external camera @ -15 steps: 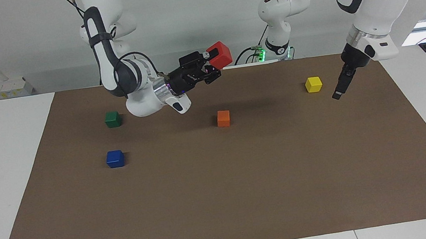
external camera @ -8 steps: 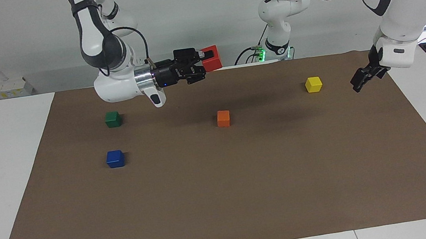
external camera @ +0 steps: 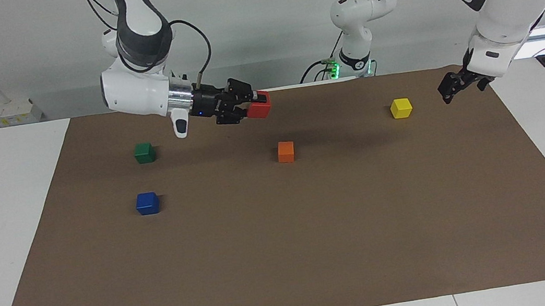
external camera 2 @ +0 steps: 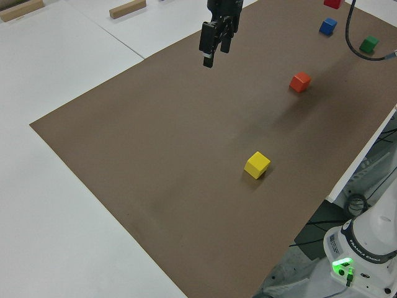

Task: Transfer red block to right arm and stack on blue block
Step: 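Carry the red cube with the right gripper over the blue cube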

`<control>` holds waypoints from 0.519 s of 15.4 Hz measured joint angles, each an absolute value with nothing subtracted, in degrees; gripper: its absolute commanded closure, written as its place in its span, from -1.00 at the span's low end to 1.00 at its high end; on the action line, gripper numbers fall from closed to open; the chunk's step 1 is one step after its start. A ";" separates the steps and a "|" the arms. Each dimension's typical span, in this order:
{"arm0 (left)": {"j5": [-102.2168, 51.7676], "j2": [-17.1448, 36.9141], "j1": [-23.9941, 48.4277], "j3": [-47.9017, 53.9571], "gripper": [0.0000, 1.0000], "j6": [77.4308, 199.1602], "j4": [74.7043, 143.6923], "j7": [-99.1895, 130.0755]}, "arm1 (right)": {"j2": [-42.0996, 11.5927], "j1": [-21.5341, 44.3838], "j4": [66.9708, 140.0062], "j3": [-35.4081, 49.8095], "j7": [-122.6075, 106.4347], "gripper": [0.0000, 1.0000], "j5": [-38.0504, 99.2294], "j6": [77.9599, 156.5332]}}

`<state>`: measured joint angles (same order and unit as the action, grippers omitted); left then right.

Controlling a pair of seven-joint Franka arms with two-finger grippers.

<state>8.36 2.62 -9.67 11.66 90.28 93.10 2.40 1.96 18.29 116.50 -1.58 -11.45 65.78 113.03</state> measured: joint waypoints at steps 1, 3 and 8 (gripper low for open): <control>8.02 2.55 -7.31 9.44 -1.00 90.33 93.06 1.10 | 2.06 18.28 115.21 -1.58 -9.20 1.00 60.43 113.26; 5.04 2.08 -0.69 1.65 -1.00 90.43 92.30 0.66 | 2.29 18.17 113.64 -1.64 -5.93 1.00 50.11 113.43; 2.35 -4.19 2.88 -4.53 -1.00 91.47 96.01 -1.34 | 2.09 14.62 113.37 -1.87 -2.75 1.00 23.49 113.54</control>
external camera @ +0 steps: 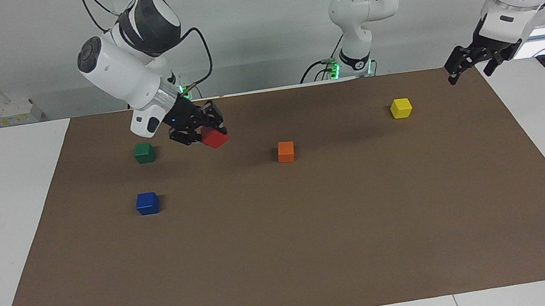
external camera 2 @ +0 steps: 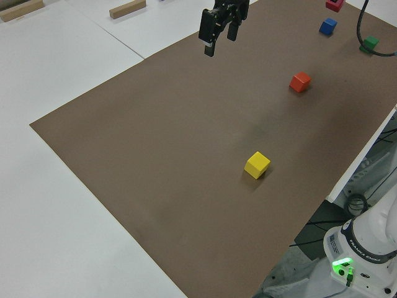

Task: Transfer red block to right arm and stack on blue block
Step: 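Carry the red cube with the right gripper over the blue cube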

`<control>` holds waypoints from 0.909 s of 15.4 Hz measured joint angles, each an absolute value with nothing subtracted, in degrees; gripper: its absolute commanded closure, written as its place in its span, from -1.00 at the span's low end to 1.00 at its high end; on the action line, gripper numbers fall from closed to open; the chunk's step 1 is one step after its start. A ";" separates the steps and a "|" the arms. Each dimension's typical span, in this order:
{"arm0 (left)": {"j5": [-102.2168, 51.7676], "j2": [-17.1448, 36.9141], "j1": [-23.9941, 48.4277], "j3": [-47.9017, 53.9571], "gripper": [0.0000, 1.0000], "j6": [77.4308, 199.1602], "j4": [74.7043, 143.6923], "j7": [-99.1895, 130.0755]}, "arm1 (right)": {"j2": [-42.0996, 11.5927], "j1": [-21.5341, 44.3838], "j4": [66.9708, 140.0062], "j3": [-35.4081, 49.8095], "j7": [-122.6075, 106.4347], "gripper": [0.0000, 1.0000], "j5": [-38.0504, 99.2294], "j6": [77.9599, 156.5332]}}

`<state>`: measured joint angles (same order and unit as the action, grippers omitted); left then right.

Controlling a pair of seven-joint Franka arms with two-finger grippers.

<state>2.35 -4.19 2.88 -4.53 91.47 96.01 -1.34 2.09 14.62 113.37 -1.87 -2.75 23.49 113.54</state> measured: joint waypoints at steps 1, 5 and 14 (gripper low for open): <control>2.34 -4.78 2.89 -4.29 -1.00 92.96 97.16 -1.34 | 2.00 13.97 113.39 -1.92 -1.28 1.00 17.63 113.54; 2.34 -4.28 2.67 -3.58 -1.00 94.45 97.98 -1.34 | 1.40 11.02 113.86 -1.96 3.30 1.00 5.24 112.57; 2.39 -0.70 0.10 0.46 -1.00 90.28 93.67 -1.39 | -4.72 6.24 117.91 -2.02 12.05 1.00 -8.31 117.55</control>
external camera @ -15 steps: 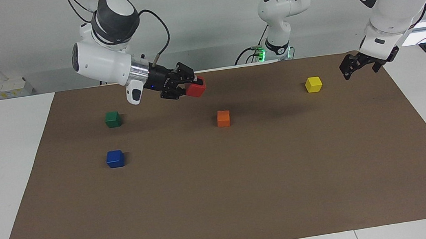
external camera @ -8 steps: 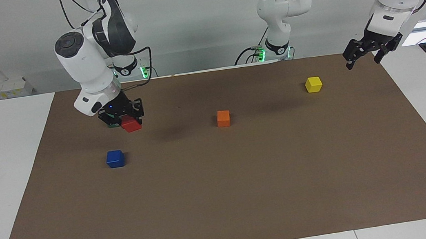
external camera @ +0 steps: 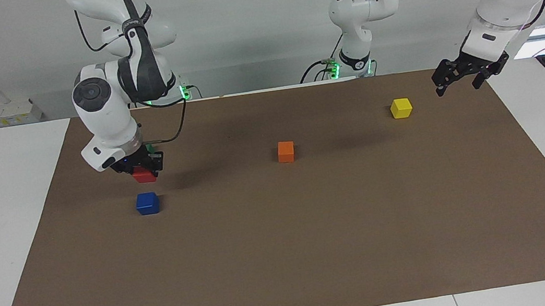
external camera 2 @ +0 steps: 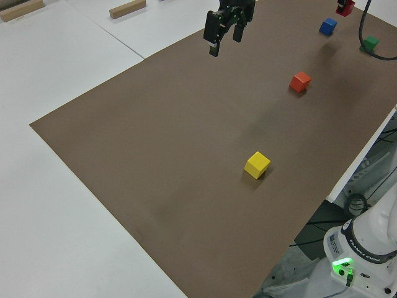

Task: Transfer red block to right arm and stack on blue block
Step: 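Carry the red cube with the right gripper over the blue cube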

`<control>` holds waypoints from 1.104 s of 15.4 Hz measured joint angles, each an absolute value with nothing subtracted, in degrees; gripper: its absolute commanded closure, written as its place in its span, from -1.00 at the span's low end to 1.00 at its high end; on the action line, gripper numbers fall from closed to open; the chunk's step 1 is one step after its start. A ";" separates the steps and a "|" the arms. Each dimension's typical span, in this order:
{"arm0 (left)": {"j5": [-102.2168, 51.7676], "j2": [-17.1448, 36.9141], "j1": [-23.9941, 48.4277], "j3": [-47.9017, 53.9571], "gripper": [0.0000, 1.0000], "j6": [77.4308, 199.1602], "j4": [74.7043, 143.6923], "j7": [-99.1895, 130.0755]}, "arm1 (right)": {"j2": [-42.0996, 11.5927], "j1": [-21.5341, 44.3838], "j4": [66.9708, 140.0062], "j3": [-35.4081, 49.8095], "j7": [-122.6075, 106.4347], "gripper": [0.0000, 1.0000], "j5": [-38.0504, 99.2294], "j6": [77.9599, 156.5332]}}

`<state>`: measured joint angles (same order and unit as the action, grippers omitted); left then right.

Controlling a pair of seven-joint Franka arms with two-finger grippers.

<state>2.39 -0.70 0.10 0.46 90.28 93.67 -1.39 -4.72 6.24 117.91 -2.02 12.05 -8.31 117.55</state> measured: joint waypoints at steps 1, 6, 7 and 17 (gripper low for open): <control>2.39 -1.52 -0.28 0.39 -1.00 90.25 94.14 -1.72 | -5.27 6.05 118.52 -2.02 12.26 1.00 -8.58 119.37; 2.39 -3.51 -0.47 0.60 -1.00 93.67 95.68 -3.70 | -7.42 5.55 119.80 -2.01 13.21 1.00 -9.12 125.08; 2.39 -3.51 -0.46 0.65 -1.00 93.71 95.84 -3.92 | -7.55 5.52 119.93 -2.01 13.25 1.00 -9.27 125.76; 2.39 -3.38 -0.39 2.76 -1.00 93.82 96.46 -6.29 | -7.55 3.82 122.59 -2.00 12.59 1.00 -9.90 132.74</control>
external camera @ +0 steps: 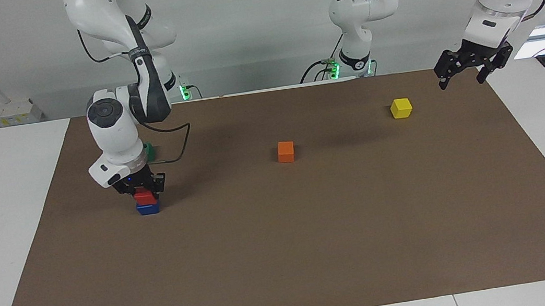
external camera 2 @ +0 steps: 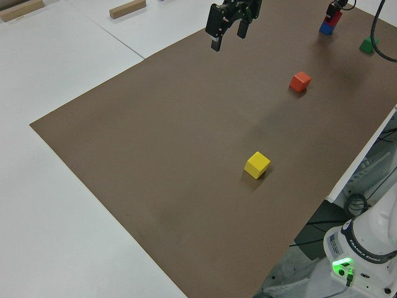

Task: Transfer red block to right arm and stack on blue block
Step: 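Carry the red cube with the right gripper over the blue cube, then lower the red cube onto the blue cube and open the right gripper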

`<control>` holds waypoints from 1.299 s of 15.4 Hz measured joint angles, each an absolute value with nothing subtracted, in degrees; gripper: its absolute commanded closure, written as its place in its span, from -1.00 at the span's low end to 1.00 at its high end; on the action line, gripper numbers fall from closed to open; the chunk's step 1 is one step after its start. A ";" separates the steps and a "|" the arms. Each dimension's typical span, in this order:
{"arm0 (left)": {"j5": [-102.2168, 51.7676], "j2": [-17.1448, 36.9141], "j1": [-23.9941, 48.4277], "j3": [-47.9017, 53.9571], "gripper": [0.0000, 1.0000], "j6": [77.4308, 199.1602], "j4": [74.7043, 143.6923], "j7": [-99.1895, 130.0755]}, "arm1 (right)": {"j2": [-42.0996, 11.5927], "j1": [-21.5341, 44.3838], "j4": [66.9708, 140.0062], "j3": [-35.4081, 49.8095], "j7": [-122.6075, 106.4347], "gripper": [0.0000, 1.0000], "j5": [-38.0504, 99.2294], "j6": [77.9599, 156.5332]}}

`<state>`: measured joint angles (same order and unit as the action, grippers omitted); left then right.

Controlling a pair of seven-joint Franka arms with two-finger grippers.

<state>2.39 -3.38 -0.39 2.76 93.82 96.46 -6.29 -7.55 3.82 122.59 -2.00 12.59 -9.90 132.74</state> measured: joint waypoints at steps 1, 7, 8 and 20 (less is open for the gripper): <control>2.39 -3.38 -0.38 3.12 -1.00 93.82 96.46 -6.29 | -7.55 3.04 122.69 -2.00 11.89 1.00 -10.11 133.35; 2.39 -3.38 -0.63 2.90 -1.00 93.82 96.46 -6.29 | -7.55 1.64 122.87 -1.80 10.85 1.00 -10.14 134.26; 2.39 -3.42 -0.63 2.91 -1.00 93.82 96.46 -6.29 | -7.55 1.64 122.87 -1.76 10.85 1.00 -10.05 134.20; 2.39 -3.61 -0.66 2.94 -1.00 93.82 96.46 -6.29 | -7.44 1.64 122.82 -1.73 6.08 -1.00 -2.79 133.76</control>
<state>2.39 -3.61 -0.66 2.94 93.82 96.46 -6.29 -7.44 1.64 122.82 -1.73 6.08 -2.79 133.76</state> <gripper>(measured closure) 0.000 0.432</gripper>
